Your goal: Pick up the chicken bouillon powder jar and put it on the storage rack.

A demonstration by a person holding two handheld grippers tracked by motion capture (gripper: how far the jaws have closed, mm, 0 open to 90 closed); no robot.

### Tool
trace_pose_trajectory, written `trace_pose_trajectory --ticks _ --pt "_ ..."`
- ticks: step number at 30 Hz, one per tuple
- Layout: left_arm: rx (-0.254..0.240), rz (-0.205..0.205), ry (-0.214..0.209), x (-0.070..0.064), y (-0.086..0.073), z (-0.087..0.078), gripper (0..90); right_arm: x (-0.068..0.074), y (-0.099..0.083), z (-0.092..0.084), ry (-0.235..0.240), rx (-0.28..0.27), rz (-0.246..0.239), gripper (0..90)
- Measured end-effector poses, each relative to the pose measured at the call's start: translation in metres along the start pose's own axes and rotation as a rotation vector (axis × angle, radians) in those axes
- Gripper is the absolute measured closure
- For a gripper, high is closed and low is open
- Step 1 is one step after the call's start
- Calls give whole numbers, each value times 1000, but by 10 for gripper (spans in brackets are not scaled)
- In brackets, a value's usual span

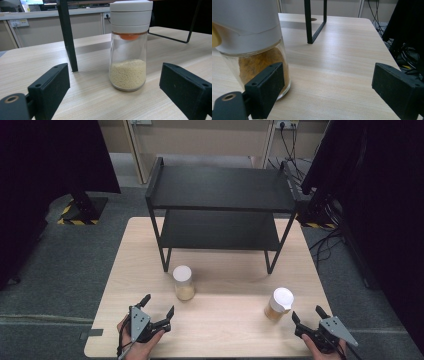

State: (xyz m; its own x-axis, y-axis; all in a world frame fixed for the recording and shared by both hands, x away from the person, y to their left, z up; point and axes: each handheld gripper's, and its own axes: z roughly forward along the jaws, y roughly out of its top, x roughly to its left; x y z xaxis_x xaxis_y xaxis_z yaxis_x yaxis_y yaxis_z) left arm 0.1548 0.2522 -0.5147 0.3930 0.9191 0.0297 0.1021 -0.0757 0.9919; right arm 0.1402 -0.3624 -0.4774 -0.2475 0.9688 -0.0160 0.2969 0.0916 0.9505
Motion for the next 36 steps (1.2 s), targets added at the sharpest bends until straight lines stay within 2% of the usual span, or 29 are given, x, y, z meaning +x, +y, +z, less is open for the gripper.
trace_pose_trajectory --ticks 8,12,17,19,26,36 --pt "-38 4 -19 -2 6 6 90 1 0 0 -2 -1 -6 113" --pt "-65 -1 -34 -2 12 16 94 2 0 0 -5 -1 -15 113" --pt "-77 8 -34 -3 16 23 101 2 0 0 -4 -3 -17 113" --pt "-72 33 -39 -5 21 31 112 3 0 0 -4 -2 -20 113" --pt "-66 11 -55 -7 28 51 149 3 0 1 0 -3 -20 113" --pt "-59 13 -60 -10 37 70 215 3 0 1 3 -3 -23 113"
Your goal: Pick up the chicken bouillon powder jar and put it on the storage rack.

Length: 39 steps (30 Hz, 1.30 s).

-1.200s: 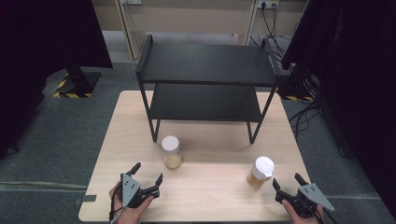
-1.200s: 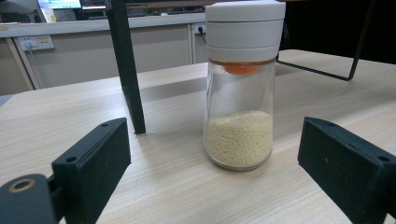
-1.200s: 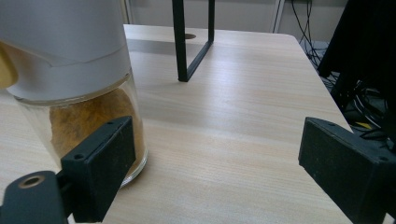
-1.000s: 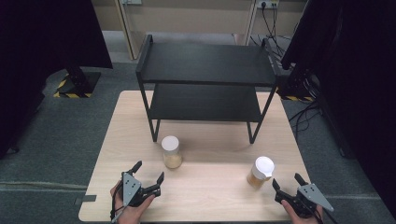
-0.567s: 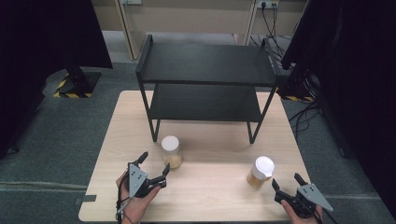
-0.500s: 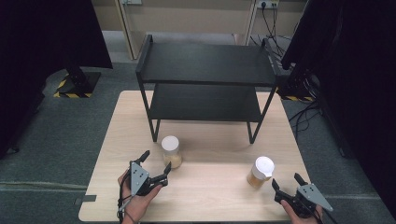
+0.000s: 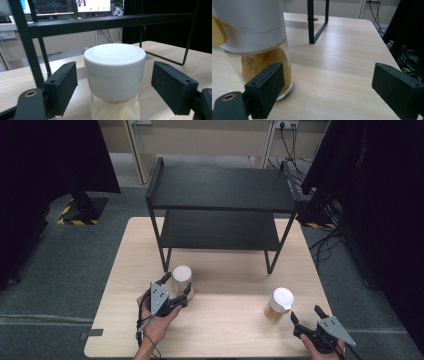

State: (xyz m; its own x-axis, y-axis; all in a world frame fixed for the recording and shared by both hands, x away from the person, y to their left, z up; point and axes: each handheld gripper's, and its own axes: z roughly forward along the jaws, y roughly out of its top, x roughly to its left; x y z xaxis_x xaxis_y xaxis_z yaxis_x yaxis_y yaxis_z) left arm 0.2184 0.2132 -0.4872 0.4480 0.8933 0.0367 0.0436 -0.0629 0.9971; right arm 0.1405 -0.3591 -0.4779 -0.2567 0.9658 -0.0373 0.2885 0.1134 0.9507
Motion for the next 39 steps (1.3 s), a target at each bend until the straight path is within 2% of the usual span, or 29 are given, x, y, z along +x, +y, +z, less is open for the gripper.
trace_pose_trajectory --ticks 12,14,24,29,39 --pt "16 -13 4 1 2 10 291 1 0 0 3 -1 -4 113" --pt "15 -15 -2 1 1 10 326 1 0 0 4 -2 -2 113" --pt "20 -34 10 -2 3 10 336 0 -1 0 3 -4 7 113" --pt "26 -65 7 -1 6 7 336 0 0 0 2 -3 9 113" --pt "-14 -52 26 -4 16 -6 337 1 0 0 0 -4 6 113"
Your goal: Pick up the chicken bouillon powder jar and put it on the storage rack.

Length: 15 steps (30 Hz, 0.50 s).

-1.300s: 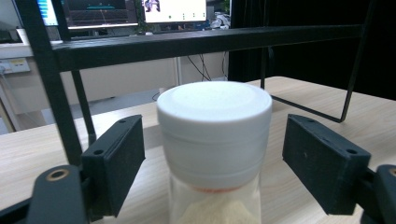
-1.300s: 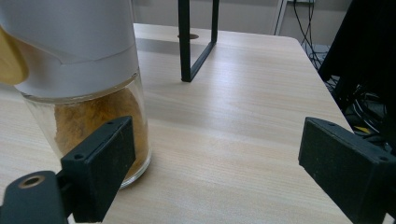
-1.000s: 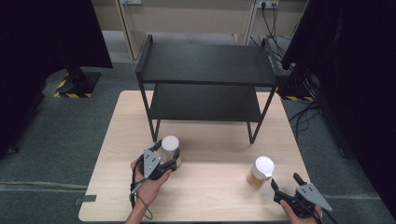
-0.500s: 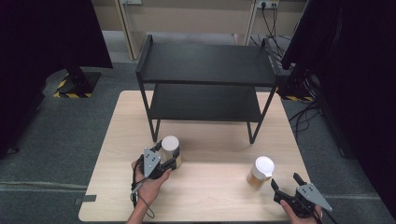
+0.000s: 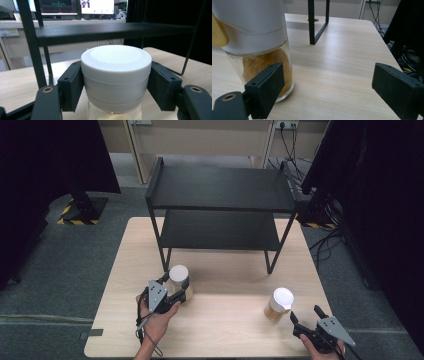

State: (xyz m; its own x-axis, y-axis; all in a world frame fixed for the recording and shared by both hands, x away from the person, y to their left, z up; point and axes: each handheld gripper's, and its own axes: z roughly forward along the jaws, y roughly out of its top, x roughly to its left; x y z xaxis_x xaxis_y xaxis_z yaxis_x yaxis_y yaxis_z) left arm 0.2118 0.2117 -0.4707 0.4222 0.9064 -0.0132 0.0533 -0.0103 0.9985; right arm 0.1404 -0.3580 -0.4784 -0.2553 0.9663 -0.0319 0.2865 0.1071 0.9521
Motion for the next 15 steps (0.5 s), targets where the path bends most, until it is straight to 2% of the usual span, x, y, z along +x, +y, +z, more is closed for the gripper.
trace_pose_trajectory --ticks 9,15 --pt "-80 24 41 -3 24 -11 337 0 0 0 -1 -2 0 113" --pt "-130 35 47 -2 42 -14 337 0 0 0 -1 -2 2 113"
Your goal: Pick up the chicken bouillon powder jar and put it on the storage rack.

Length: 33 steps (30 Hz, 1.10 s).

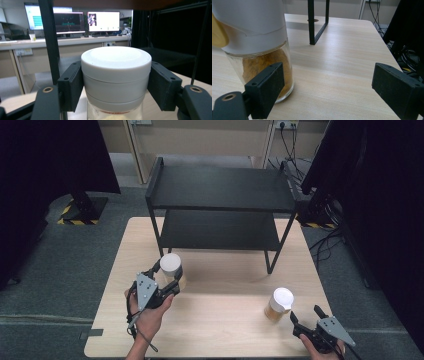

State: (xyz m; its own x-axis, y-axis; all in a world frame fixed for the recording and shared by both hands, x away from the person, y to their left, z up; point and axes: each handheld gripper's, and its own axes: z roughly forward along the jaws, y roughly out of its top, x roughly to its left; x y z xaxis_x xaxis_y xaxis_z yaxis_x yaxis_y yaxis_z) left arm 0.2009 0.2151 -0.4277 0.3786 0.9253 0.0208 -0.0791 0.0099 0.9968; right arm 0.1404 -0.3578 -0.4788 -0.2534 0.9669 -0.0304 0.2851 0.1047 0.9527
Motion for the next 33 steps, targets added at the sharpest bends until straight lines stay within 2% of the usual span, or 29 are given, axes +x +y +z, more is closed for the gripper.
trace_pose_trajectory --ticks 19,33 --pt "-127 5 62 -8 50 19 338 0 0 0 -1 -1 3 113" --pt "-179 15 105 -9 79 32 338 0 0 0 0 0 6 113"
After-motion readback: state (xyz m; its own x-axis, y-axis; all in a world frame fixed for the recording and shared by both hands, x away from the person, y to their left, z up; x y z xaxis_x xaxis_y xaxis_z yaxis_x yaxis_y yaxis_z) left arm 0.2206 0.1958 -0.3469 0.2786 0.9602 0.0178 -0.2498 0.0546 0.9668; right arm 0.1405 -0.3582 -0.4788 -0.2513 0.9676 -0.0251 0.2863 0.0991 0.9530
